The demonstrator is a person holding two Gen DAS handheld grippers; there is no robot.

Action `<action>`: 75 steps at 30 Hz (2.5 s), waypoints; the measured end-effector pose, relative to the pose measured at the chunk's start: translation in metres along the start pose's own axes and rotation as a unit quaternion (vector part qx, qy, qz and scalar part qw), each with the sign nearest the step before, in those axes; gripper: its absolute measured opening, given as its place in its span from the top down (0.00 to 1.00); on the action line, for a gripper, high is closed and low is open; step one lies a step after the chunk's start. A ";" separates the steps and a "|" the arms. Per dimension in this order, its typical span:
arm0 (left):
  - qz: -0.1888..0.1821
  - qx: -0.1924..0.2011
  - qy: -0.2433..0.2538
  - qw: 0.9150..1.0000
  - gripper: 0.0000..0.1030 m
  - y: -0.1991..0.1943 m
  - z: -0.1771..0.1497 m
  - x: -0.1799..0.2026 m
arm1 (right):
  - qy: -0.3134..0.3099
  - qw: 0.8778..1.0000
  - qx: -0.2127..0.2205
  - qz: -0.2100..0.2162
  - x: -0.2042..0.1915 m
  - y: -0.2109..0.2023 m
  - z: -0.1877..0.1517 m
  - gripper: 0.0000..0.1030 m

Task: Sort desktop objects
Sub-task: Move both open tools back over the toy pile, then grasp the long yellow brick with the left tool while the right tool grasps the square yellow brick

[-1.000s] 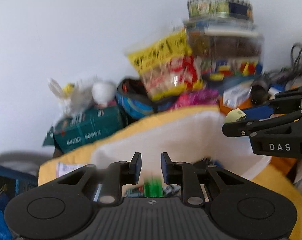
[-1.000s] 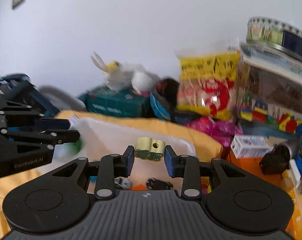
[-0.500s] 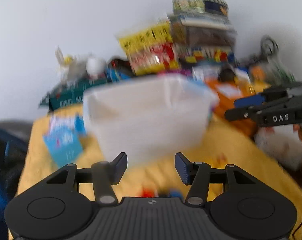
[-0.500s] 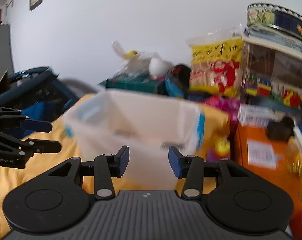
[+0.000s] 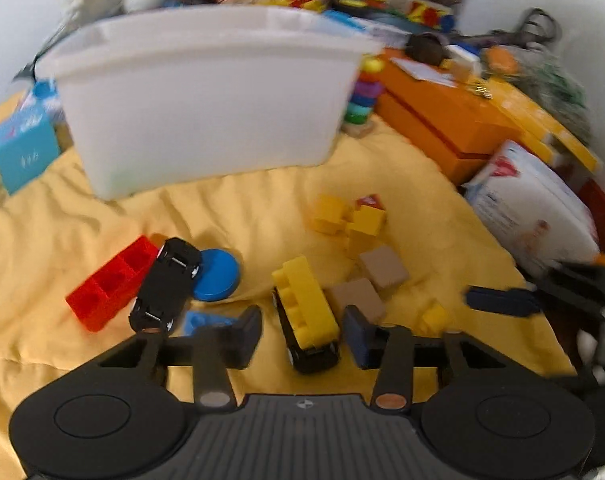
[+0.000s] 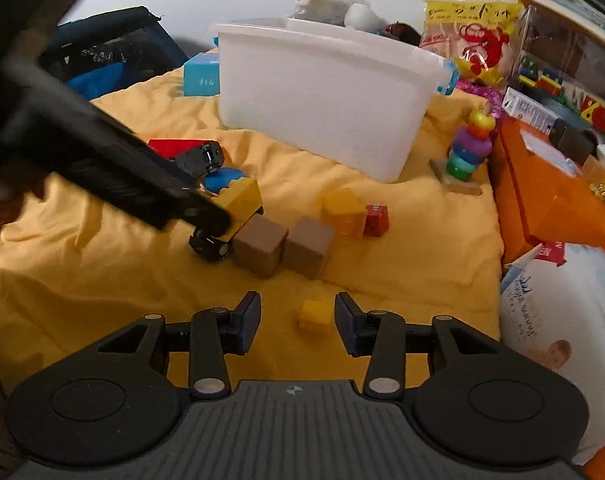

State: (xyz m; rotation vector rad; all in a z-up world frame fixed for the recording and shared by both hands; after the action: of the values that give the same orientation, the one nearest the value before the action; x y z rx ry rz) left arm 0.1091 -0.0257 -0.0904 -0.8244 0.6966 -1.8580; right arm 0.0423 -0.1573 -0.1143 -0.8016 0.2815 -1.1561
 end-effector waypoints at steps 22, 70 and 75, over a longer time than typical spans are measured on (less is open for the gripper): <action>0.175 -0.040 0.267 0.947 0.63 -0.044 -0.077 0.002 | 0.001 1.000 0.016 -0.018 0.009 -0.001 -0.004 0.51; 0.046 0.010 0.093 0.995 0.55 -0.061 -0.068 -0.008 | 0.119 0.985 -0.028 0.118 0.014 0.004 -0.040 0.65; 0.047 0.018 0.095 0.994 0.55 -0.070 -0.068 -0.010 | 0.113 0.987 -0.032 0.108 0.022 -0.005 -0.055 0.63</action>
State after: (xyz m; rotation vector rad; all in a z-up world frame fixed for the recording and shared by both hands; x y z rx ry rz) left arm 0.0213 0.0181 -0.0816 -0.5871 0.8030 -1.8739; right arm 0.0156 -0.2001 -0.1447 -0.6770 0.5819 -1.0369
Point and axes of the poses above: each gripper's, at about its wrist camera, not at the fingertips, and y roughly the way its jaws point, x to its right, z to its top, the point moved 7 cm from there along y, roughly the way its jaws point, and after that the axes turned 5 degrees about -z, right-handed, at the moved point
